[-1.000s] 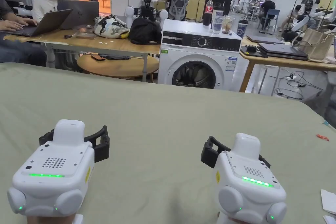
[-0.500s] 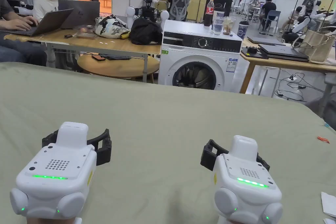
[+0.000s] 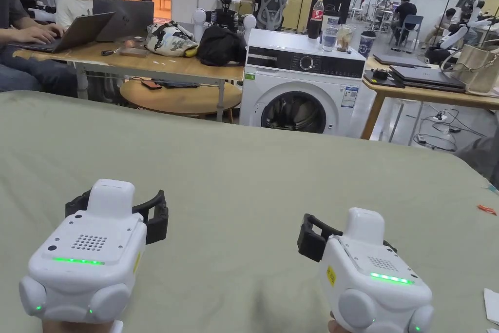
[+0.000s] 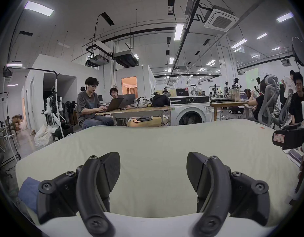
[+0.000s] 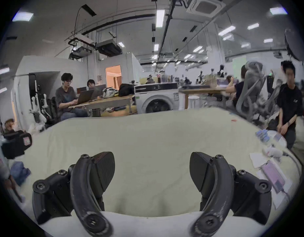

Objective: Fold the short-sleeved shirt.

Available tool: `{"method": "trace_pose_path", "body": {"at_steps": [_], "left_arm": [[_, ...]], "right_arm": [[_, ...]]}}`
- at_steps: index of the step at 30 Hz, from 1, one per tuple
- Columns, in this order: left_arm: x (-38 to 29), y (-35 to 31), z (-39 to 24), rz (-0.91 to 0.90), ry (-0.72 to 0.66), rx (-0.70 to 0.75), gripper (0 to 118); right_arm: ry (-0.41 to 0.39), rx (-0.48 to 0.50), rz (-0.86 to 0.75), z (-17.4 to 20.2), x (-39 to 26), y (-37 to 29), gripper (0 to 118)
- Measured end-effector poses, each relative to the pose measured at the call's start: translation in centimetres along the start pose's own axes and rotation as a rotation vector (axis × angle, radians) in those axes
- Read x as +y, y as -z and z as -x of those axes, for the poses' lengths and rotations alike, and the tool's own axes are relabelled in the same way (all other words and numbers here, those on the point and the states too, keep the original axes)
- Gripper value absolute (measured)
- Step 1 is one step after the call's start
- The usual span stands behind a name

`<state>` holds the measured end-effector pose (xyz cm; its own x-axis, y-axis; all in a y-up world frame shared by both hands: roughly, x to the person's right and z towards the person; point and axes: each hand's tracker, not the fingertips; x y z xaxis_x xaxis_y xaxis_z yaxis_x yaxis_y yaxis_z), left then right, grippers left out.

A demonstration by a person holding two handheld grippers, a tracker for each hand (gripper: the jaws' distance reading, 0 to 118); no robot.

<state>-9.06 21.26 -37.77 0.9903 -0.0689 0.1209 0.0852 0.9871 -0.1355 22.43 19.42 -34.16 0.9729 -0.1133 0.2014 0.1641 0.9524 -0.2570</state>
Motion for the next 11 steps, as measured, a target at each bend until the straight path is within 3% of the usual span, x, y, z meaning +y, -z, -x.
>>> {"method": "trace_pose_path", "body": {"at_steps": [4,11], "left_arm": [[0.0,0.0,0.1,0.001,0.007,-0.003,81],[-0.1,0.1,0.3,-0.001,0.004,0.002,81]], "right_arm": [[-0.126,-0.157,-0.100,1.3,-0.5,-0.3,92],[-0.161,-0.130,-0.135,1.7,-0.4,-0.5,92]]}}
